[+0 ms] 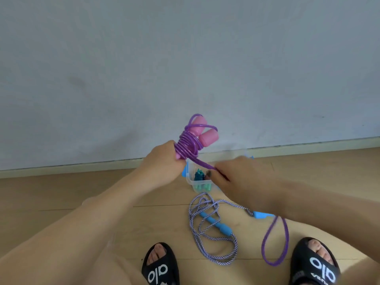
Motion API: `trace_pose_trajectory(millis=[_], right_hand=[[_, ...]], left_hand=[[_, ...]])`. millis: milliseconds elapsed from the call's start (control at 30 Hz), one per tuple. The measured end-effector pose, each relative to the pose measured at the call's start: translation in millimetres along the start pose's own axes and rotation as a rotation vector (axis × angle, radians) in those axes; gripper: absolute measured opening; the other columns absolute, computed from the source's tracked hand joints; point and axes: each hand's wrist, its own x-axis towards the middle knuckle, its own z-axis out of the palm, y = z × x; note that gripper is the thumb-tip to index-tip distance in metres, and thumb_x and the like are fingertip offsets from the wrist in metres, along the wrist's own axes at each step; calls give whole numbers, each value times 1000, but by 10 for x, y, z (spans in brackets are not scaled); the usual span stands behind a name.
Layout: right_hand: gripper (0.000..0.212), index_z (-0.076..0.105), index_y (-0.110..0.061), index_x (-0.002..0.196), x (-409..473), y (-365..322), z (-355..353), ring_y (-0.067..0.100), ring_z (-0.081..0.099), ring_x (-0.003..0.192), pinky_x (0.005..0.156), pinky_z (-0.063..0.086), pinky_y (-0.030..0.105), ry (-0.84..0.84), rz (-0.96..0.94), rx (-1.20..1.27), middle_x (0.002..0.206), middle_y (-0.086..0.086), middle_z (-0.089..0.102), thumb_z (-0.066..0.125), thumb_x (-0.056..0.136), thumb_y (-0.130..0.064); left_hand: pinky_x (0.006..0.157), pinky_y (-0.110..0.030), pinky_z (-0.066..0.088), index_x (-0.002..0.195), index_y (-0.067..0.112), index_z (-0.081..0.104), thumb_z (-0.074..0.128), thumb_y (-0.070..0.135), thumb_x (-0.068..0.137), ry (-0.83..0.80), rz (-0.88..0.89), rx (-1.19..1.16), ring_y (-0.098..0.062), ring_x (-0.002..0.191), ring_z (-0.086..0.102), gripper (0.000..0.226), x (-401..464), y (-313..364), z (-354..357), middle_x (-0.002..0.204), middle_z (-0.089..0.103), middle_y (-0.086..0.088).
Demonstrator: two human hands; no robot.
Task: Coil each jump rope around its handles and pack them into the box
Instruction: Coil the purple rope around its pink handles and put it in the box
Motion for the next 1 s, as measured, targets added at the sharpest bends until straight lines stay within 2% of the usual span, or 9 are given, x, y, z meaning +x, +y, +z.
trace_pose_trajectory(millis=[133,333,433,600,700,767,833,900,1000], right_hand=[[46,42,-18,67,80,-46,-308,26,47,63,48,21,29,163,-192,-272,62,-4,43,39,97,-53],[58,37,-16,58,378,95,-472,20,37,50,49,18,28,314,-289,-354,50,1,38,40,94,-62],[58,36,-14,58,495,203,-367,24,35,53,50,20,28,269,-295,-335,49,3,35,42,93,-60],[59,38,-12,56,632,497,-186,13,30,50,52,31,28,-50,-125,140,53,3,33,51,95,-55],[25,54,-23,71,569,689,-17,12,49,66,73,51,31,-81,-30,362,71,-2,54,61,94,-31],[25,49,-25,68,489,712,12,19,50,65,70,47,31,-6,-35,393,69,1,55,59,90,-19],[41,44,-19,62,390,584,9,27,51,62,63,42,34,35,-3,277,62,7,56,42,102,-28],[45,49,-16,71,263,414,2,30,56,70,67,45,37,43,-1,109,69,6,61,30,105,-39],[29,46,-17,88,87,314,12,31,47,68,60,37,37,88,-119,-213,76,4,57,32,103,-36]], left_hand=[[56,-34,39,92,16,43,48,26,88,-40,64,375,-26,70,54,12,-97,49,66,80,54,-3],[53,-31,27,112,21,40,48,26,92,-10,401,560,-20,63,42,23,-332,355,125,72,40,5],[57,-33,31,116,23,38,48,29,92,-26,512,556,-24,67,47,27,-422,394,102,74,41,5],[53,-35,32,94,39,23,55,27,85,-33,624,258,-25,61,48,35,-535,420,106,68,47,7],[62,-39,47,100,31,46,61,28,85,25,529,-33,-25,74,62,22,-494,381,60,81,67,2],[74,-33,52,107,28,59,67,29,88,33,377,-243,-12,84,66,20,-422,322,8,91,71,8],[67,-29,47,94,25,62,68,27,89,30,209,-383,-1,67,60,8,-317,230,-27,76,66,16],[55,-29,36,81,16,55,66,23,88,11,94,-348,-2,47,41,15,-216,139,-18,55,50,15],[56,-31,37,76,12,51,60,19,87,-66,44,-231,-8,53,42,16,-166,136,27,57,48,9]])
